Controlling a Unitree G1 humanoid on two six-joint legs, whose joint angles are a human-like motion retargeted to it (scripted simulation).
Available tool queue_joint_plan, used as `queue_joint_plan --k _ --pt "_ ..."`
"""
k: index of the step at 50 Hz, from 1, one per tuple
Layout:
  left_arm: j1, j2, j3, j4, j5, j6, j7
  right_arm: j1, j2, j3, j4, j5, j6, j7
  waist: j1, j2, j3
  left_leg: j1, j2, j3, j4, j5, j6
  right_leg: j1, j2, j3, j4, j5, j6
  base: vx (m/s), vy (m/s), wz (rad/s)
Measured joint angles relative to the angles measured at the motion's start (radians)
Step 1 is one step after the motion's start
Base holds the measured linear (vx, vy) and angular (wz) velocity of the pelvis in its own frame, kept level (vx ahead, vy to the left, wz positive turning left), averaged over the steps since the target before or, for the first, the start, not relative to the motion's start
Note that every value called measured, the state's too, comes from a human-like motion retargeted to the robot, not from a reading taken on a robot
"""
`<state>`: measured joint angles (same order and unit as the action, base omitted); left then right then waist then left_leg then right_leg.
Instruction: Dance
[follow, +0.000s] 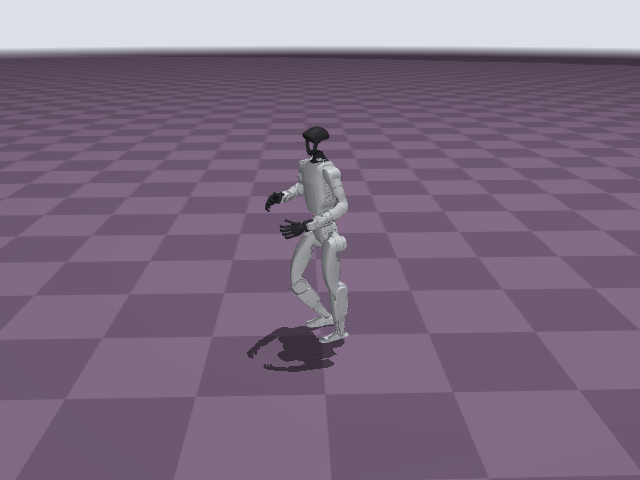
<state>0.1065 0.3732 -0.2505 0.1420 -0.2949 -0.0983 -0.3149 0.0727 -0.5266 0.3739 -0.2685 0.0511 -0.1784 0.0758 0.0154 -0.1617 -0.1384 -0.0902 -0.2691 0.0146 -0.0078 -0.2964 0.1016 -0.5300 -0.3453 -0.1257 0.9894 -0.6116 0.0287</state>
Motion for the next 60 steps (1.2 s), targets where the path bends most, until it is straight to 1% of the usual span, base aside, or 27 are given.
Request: queue_joint_plan --k 3,6,12,15,20,24,27,29,30,34,35,37,38,40,42,44,48,50,53,55,57,60 --pt "-0.009 -0.001 -0.016 0.012 -0.012 0.001 -0.016 -0.026 0.008 0.034 0.02 0.0 0.018 0.016 0.0 -0.048 -0.026 -0.059 -0.046 -0.021 0.013 0.02 0.001 -0.055 -0.053 0.01 0.027 -0.023 0.004 -0.03 -0.07 0.79" --pt "-0.01 0.006 -0.028 0.017 -0.023 0.002 -0.035 -0.067 0.016 0.081 0.044 -0.002 0.032 0.037 0.015 -0.079 -0.043 -0.136 -0.068 -0.028 0.071 0.017 0.0 -0.092 -0.087 -0.004 0.031 -0.03 0.0 -0.03 -0.08 0.77" --pt "0.018 0.034 -0.025 0.013 -0.036 -0.004 -0.045 -0.175 0.022 0.159 0.07 -0.012 0.037 0.066 0.055 -0.111 -0.06 -0.352 -0.073 0.029 0.324 -0.061 -0.002 -0.13 -0.125 -0.078 0.024 -0.037 -0.006 0.0 -0.05 0.81" --pt "0.052 0.051 -0.008 0.013 -0.038 -0.008 -0.04 -0.227 0.021 0.181 0.074 -0.019 0.034 0.071 0.078 -0.11 -0.074 -0.461 -0.051 0.074 0.467 -0.111 -0.002 -0.137 -0.123 -0.126 0.022 -0.041 -0.001 0.05 0.0 0.61" --pt "0.127 0.08 0.041 0.006 -0.04 -0.011 -0.041 -0.306 0.017 0.195 0.081 -0.022 0.028 0.073 0.13 -0.078 -0.13 -0.573 0.025 0.079 0.607 -0.195 -0.004 -0.12 -0.041 -0.202 -0.044 -0.036 -0.013 0.13 0.03 0.1" --pt "0.187 0.098 0.075 -0.001 -0.023 -0.012 -0.047 -0.321 0.007 0.183 0.077 -0.03 0.021 0.067 0.157 -0.067 -0.157 -0.574 0.038 0.059 0.637 -0.24 0.005 -0.101 -0.019 -0.212 -0.044 -0.042 -0.026 0.16 0.07 0.04" --pt "0.22 0.108 0.097 -0.006 -0.003 -0.015 -0.046 -0.306 0.002 0.16 0.07 -0.036 0.013 0.064 0.155 -0.067 -0.161 -0.555 0.023 0.055 0.664 -0.271 0.019 -0.096 -0.044 -0.203 0.023 -0.056 -0.043 0.16 0.08 0.18" --pt "0.231 0.113 0.11 -0.01 0.015 -0.017 -0.045 -0.286 0.003 0.138 0.061 -0.037 0.006 0.063 0.139 -0.069 -0.152 -0.52 0.0 0.049 0.671 -0.299 0.035 -0.096 -0.071 -0.177 0.104 -0.05 -0.06 0.21 0.06 0.32" --pt "0.234 0.115 0.115 -0.013 0.025 -0.019 -0.043 -0.273 0.005 0.127 0.057 -0.036 0.002 0.062 0.127 -0.07 -0.144 -0.498 -0.014 0.046 0.674 -0.313 0.043 -0.099 -0.086 -0.158 0.156 -0.039 -0.067 0.24 0.05 0.47" --pt "0.194 0.118 0.114 -0.013 0.064 -0.017 -0.029 -0.199 0.025 0.073 0.03 -0.018 -0.013 0.062 0.049 -0.081 -0.069 -0.361 -0.097 0.017 0.654 -0.349 0.066 -0.143 -0.115 -0.014 0.399 -0.007 -0.077 0.27 0.02 0.51" --pt "0.17 0.12 0.112 -0.009 0.074 -0.016 -0.023 -0.179 0.03 0.057 0.023 -0.011 -0.016 0.062 0.027 -0.082 -0.05 -0.322 -0.113 0.005 0.641 -0.354 0.068 -0.161 -0.113 0.019 0.449 -0.002 -0.079 0.36 -0.01 0.15" --pt "0.082 0.124 0.086 0.015 0.082 -0.018 -0.008 -0.138 0.035 0.015 0.016 0.009 -0.016 0.064 0.005 -0.082 0.004 -0.191 -0.124 -0.026 0.53 -0.325 0.065 -0.191 -0.083 0.074 0.494 0.012 -0.077 0.4 -0.03 0.01" --pt "0.056 0.123 0.077 0.013 0.084 -0.02 -0.004 -0.113 0.039 0.008 0.022 0.016 -0.017 0.061 -0.022 -0.079 0.012 -0.175 -0.127 -0.033 0.546 -0.331 0.057 -0.214 -0.074 0.085 0.509 0.012 -0.077 0.42 -0.05 0.09" --pt "-0.039 0.125 0.046 0.021 0.077 -0.026 0.01 -0.067 0.033 -0.017 0.033 0.038 -0.019 0.062 -0.052 -0.039 0.018 -0.119 -0.086 -0.051 0.508 -0.325 0.036 -0.273 -0.006 0.08 0.491 0.032 -0.082 0.47 -0.05 0.01" --pt "-0.11 0.129 0.018 -0.002 0.071 -0.044 0.029 -0.011 0.023 -0.026 0.052 0.056 -0.017 0.059 -0.101 -0.02 0.018 -0.096 -0.067 -0.044 0.532 -0.321 0.008 -0.324 0.037 0.076 0.453 0.044 -0.074 0.51 -0.05 0.12" --pt "-0.211 0.132 -0.02 -0.024 0.058 -0.07 0.065 0.046 -0.002 -0.05 0.067 0.085 -0.02 0.057 -0.125 0.035 0.002 -0.06 -0.004 -0.036 0.499 -0.293 -0.027 -0.376 0.122 0.045 0.358 0.081 -0.061 0.58 -0.05 -0.06" --pt "-0.357 0.138 -0.077 -0.111 0.046 -0.14 0.139 0.175 -0.055 -0.084 0.093 0.131 -0.033 0.036 -0.172 0.117 -0.034 -0.02 0.088 -0.018 0.527 -0.215 -0.108 -0.42 0.254 0.001 0.145 0.146 -0.021 0.6 -0.06 -0.09" --pt "-0.414 0.136 -0.103 -0.157 0.043 -0.177 0.176 0.242 -0.08 -0.103 0.101 0.149 -0.046 0.024 -0.18 0.159 -0.057 -0.006 0.131 -0.02 0.549 -0.157 -0.154 -0.414 0.315 -0.021 0.034 0.179 -0.01 0.62 -0.06 -0.29" --pt "-0.472 0.125 -0.144 -0.214 0.04 -0.225 0.214 0.335 -0.105 -0.125 0.111 0.172 -0.067 0.004 -0.176 0.219 -0.081 0.01 0.183 -0.044 0.627 -0.071 -0.24 -0.367 0.402 -0.046 -0.095 0.23 -0.01 0.62 -0.05 -0.43" --pt "-0.488 0.119 -0.163 -0.244 0.042 -0.246 0.223 0.377 -0.107 -0.125 0.119 0.18 -0.074 -0.007 -0.177 0.23 -0.09 0.001 0.187 -0.043 0.735 -0.015 -0.281 -0.359 0.428 -0.043 -0.084 0.241 -0.014 0.57 -0.03 -0.42" --pt "-0.505 0.11 -0.196 -0.263 0.039 -0.265 0.233 0.422 -0.11 -0.146 0.119 0.202 -0.093 -0.018 -0.165 0.275 -0.092 0.015 0.242 -0.058 0.823 0.012 -0.324 -0.288 0.486 -0.069 -0.147 0.258 -0.032 0.6 -0.04 -0.4" --pt "-0.488 0.099 -0.228 -0.274 0.038 -0.274 0.225 0.446 -0.088 -0.145 0.124 0.228 -0.101 -0.03 -0.151 0.298 -0.097 -0.004 0.267 -0.056 1.007 0.032 -0.353 -0.272 0.527 -0.067 -0.066 0.219 -0.063 0.52 -0.02 -0.4"
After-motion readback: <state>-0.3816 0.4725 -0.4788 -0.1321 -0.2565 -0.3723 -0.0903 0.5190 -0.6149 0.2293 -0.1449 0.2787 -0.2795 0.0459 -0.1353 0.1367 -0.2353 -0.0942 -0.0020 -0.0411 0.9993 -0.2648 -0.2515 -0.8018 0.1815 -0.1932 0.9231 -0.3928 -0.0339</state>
